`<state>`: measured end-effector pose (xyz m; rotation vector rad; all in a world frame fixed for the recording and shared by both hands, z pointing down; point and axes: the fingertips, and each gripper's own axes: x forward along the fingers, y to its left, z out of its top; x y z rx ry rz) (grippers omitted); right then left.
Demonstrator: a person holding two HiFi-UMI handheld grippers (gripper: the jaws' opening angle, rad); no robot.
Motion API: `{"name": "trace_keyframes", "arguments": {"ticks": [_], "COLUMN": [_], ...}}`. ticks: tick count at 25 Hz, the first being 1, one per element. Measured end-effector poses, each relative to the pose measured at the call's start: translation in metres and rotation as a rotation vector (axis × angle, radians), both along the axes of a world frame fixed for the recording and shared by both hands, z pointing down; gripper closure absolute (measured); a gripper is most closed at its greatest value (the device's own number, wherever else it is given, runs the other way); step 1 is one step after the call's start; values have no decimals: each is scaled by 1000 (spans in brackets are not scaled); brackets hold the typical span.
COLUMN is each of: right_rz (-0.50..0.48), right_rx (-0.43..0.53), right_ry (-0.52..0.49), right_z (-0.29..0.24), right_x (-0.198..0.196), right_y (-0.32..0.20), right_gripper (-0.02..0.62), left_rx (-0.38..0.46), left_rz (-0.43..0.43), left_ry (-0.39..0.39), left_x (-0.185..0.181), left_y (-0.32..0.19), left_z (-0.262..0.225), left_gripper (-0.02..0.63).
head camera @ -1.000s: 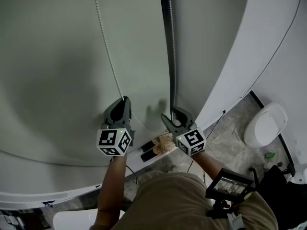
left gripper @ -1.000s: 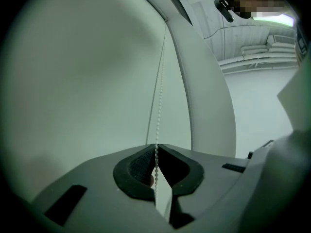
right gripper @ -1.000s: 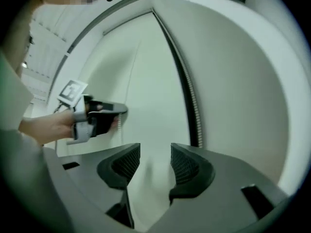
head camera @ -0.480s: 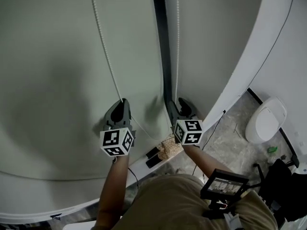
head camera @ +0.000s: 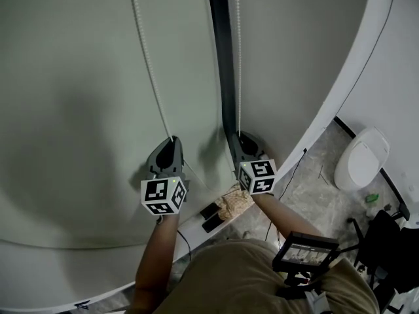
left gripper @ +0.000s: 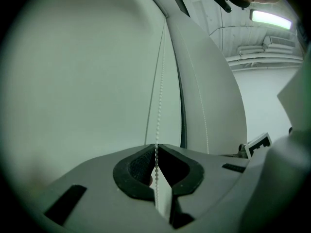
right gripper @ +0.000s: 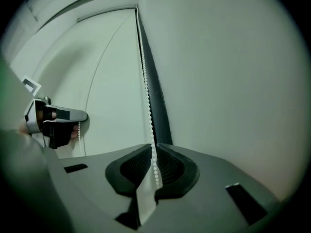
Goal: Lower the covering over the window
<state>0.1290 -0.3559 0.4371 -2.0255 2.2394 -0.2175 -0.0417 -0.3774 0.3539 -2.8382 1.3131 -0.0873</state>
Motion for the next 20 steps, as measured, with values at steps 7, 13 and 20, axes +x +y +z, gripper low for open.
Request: {"name": "trace_keyframes", "arguments": {"ticks": [7,13,20], "right_rz": [-88,-118,-202], "right_rx": [42,52,24], "right_ry": [-6,-8,-15], "right_z": [-1,0,14], "right_x": [-12,-20,-34], "right_y": [12,21,31], "right_gripper": [569,571,577], "left_rx": [-1,-8,15], "left_rz": [9,1,39], "left_ry": [17,26,17], "left_x": [-2,-6,4], "left_y": [0,-6,6], "left_z": [12,23,37], "left_gripper": [578,578,514]}}
